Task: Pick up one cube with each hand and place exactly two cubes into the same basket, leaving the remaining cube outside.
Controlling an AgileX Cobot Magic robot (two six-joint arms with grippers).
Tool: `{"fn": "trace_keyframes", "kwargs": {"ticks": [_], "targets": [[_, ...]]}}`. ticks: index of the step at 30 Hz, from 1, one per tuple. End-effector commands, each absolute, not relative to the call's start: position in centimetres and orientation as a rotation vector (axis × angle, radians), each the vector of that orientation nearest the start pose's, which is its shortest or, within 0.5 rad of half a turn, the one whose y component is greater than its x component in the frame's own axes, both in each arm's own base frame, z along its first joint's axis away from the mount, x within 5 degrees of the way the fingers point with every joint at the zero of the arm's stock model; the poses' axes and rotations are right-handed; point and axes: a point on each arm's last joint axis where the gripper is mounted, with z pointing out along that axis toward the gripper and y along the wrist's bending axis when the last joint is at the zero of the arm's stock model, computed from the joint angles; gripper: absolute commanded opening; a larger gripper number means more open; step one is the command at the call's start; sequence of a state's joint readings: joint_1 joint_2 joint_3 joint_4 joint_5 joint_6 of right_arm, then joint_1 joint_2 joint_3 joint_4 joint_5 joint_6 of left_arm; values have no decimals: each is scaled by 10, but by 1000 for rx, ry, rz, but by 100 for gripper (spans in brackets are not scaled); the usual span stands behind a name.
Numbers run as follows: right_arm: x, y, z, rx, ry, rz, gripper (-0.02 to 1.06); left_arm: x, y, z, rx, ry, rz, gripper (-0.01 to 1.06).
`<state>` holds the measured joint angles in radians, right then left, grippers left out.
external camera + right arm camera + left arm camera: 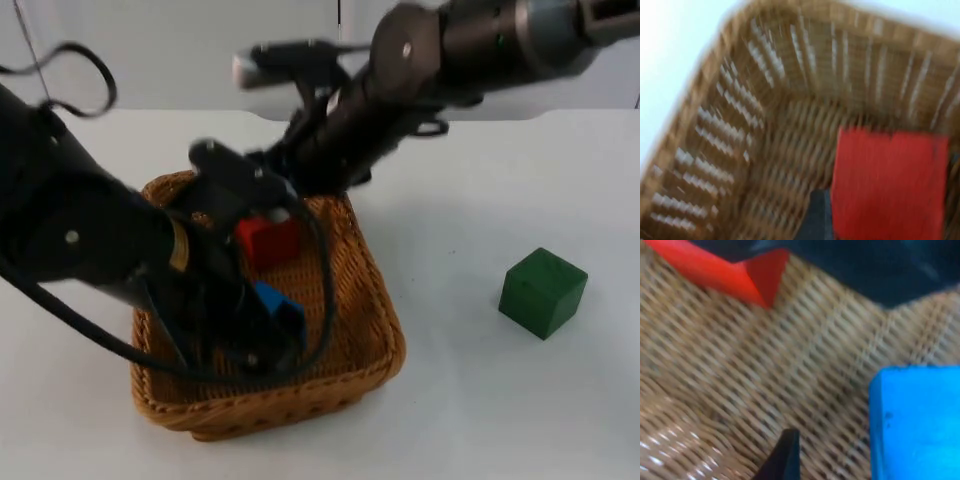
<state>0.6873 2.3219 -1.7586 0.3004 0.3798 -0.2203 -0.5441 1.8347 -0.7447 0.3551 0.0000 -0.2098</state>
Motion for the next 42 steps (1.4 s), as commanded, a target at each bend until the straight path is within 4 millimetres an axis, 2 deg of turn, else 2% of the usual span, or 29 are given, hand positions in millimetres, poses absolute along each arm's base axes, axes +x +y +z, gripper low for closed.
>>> {"fn": "trace_keyframes", "kwargs": {"ticks": [1,2,6,7,11,12,13,14,16,17,21,26,33,37,42], "targets": [[392,331,189,-771,2198,489,69,267,-163,131,873,2354,-159,95],[392,331,189,-771,2198,489,69,267,-163,131,873,2354,-159,95],[384,325,248,-741,2079,520,69,262,-159,171,836,2259,-163,95],[384,325,248,-741,2079,520,69,262,-159,171,836,2259,-163,95],[369,314,301,-764,1981,526,69,251,-151,218,783,2138,-175,95],[366,311,310,-773,1968,526,69,247,-148,231,767,2102,-180,95],[366,311,310,-773,1968,526,69,247,-148,231,767,2102,-180,95],[361,308,319,-784,1962,527,69,240,-143,248,745,2055,-183,95],[353,302,336,-796,1951,533,69,231,-137,268,717,1995,-190,95],[353,302,336,-796,1951,533,69,231,-137,268,717,1995,-190,95],[343,296,352,-814,1950,538,69,212,-124,301,671,1897,-199,95],[336,292,357,-844,1975,538,69,195,-111,320,638,1858,-189,95],[324,283,370,-887,1973,529,69,181,-100,329,610,1873,-172,95],[310,272,378,-898,1955,521,69,171,-93,336,587,1872,-167,95],[296,259,378,-885,1950,516,69,159,-84,341,551,1895,-174,95]]}}
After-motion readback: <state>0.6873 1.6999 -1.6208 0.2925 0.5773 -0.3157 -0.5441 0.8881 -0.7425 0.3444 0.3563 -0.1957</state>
